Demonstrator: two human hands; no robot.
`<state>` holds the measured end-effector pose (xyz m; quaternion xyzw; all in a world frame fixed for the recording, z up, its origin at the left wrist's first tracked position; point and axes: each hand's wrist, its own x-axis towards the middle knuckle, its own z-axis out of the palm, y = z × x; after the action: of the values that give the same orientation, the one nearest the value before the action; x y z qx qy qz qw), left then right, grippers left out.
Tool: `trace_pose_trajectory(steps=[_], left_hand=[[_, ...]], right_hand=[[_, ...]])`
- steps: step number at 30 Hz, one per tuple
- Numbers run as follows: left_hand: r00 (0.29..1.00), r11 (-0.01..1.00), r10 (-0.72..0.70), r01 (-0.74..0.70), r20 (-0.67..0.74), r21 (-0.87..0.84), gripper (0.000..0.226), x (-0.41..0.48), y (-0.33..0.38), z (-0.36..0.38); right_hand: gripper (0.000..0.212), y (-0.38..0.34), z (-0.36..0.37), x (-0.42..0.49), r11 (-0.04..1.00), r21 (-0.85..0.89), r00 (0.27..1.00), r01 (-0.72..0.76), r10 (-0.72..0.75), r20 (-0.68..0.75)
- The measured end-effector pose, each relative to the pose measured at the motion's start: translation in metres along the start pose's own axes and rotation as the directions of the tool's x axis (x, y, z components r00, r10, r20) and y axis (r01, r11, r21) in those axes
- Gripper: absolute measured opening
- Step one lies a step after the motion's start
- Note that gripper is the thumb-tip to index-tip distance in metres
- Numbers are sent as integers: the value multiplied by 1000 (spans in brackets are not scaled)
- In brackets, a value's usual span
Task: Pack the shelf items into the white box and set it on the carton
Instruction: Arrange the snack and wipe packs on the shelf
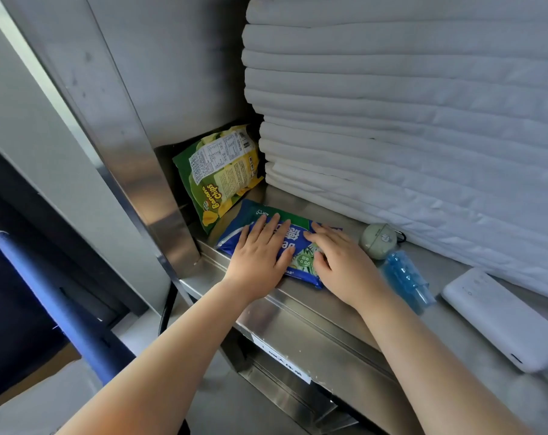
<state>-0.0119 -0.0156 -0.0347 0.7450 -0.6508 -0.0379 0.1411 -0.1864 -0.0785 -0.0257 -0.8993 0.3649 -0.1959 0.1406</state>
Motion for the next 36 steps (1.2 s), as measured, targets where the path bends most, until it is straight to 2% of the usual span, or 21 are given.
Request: trace_pose_trajectory(steps=[5,8,10,13,15,17,19,23,29,32,36], left_hand=[[997,996,71,-72,-31,-51,50,-4,-5,-6],[991,983,131,-135,-39,-125,41,-5,-13,-15],[993,986,112,-115,-37,-124,38,-3,-11,-18],[998,1000,-2,0,-56,-28,48,-4,10,-15],[987,988,-154,154,-48,3,64,-10,27,-9],[954,953,-301,301,-10,26,76,-16,40,-2],[931,931,-365,365,5,27,79,-20,45,2],[956,956,-293,292,23,37,77,-19,39,-1],[971,996,-91,91,219,10,71,-12,13,-23],[947,985,-146,166,287,-47,65,-6,14,-32],[961,966,-252,257,112,-34,65,-10,37,-15]], right_hand=[[28,-2,-7,-1,1000,-13,993,15,-17,-116],[25,-4,-8,-3,997,65,984,31,-20,-175],[23,-4,-9,-4,995,88,980,50,-32,-194],[22,-6,-8,-4,991,64,979,122,-109,-173],[24,-8,-8,-6,987,76,980,139,-126,-152],[24,-7,-9,-7,990,85,985,114,-102,-137],[25,-6,-10,-7,992,112,990,65,-50,-129],[25,-4,-13,-4,992,123,990,6,11,-138],[28,-4,-18,-5,991,128,969,-30,60,-239],[25,-7,-16,-6,986,164,968,31,12,-252],[38,-5,-15,-4,978,201,985,62,-28,-168]])
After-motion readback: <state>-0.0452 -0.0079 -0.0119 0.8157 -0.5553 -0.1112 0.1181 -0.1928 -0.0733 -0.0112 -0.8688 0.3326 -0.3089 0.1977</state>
